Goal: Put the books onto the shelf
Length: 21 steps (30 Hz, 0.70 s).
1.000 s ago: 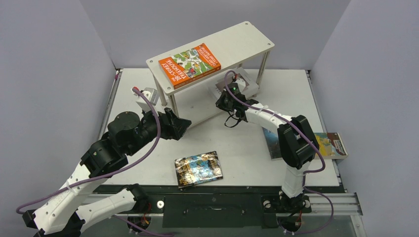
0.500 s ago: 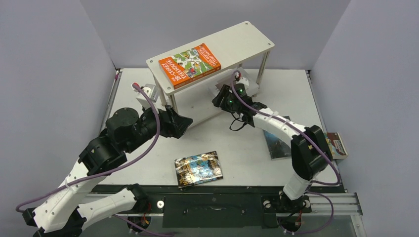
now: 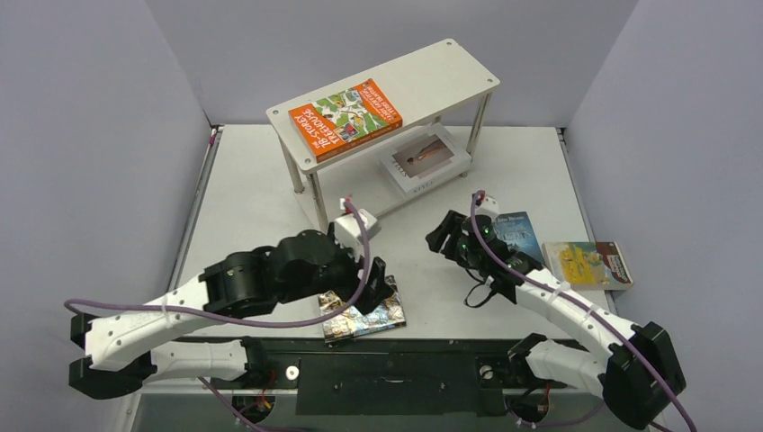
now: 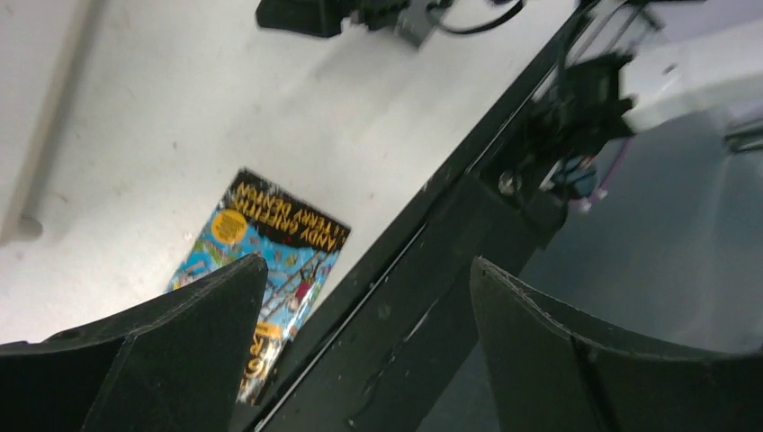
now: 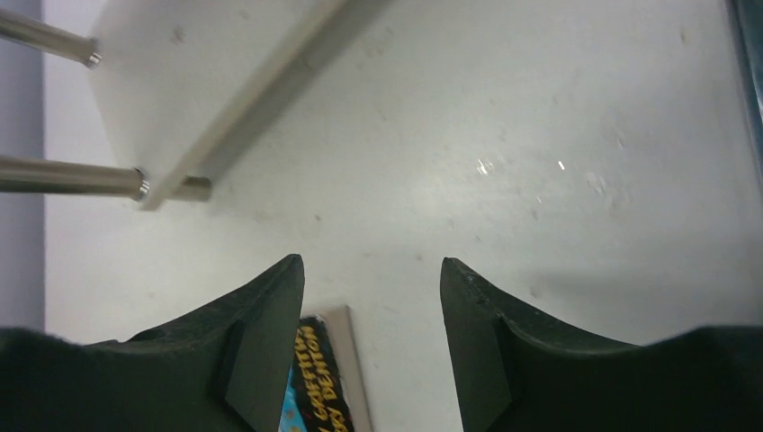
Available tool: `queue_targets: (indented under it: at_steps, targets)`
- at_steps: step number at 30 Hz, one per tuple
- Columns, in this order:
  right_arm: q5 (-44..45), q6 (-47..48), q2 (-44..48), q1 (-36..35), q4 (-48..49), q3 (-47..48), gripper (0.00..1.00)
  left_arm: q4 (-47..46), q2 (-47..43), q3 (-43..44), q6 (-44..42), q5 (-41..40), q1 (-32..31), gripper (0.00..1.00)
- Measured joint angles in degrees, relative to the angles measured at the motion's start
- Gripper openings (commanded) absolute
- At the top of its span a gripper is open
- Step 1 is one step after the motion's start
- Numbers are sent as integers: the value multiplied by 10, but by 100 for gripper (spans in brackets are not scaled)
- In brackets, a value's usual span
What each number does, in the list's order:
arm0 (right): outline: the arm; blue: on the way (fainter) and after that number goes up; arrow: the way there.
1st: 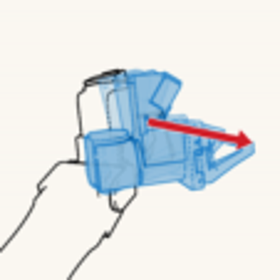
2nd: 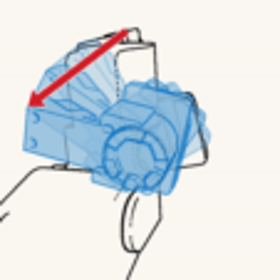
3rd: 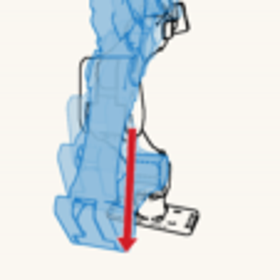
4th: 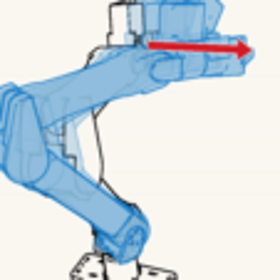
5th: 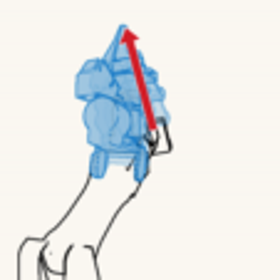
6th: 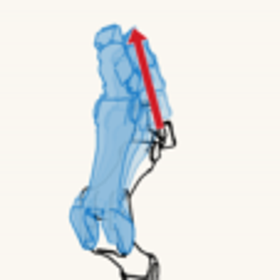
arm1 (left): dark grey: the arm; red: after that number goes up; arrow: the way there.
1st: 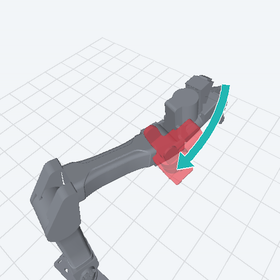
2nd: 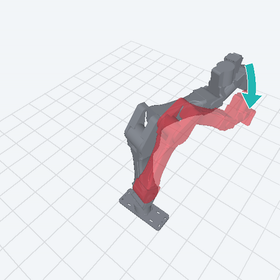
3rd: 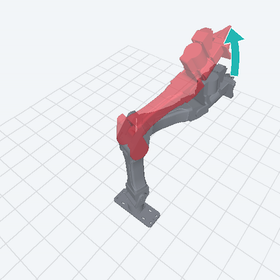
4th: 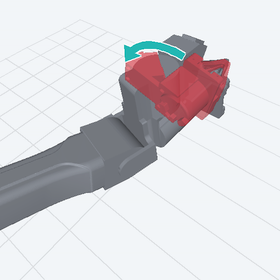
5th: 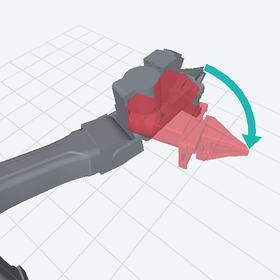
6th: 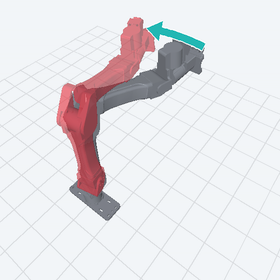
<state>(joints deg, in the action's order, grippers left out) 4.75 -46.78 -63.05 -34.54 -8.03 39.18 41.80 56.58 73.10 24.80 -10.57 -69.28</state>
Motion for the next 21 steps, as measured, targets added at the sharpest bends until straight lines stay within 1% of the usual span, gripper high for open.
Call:
queue_targets:
  at_steps: [3,6,8,10,13,17,21]
  targets:
    - [-1,-22,36,0,-12,-69,53,9,14,-60,14,-7,-20,86]
    - [-7,-50,63,0,-18,-127,53,17,16,-140,51,-17,-5,88]
    - [-11,-65,82,0,-18,-151,53,19,13,-191,84,-14,27,89]
    - [-14,-78,96,0,-16,-163,53,23,11,-242,128,-10,77,89]
    - [-21,-93,106,-1,-1,-173,53,39,4,-295,197,-12,134,90]
    - [-32,-112,103,-11,26,-187,53,54,-6,-333,265,-11,160,91]
    - [-38,-136,85,-26,61,-196,53,45,-4,-369,301,16,194,91]
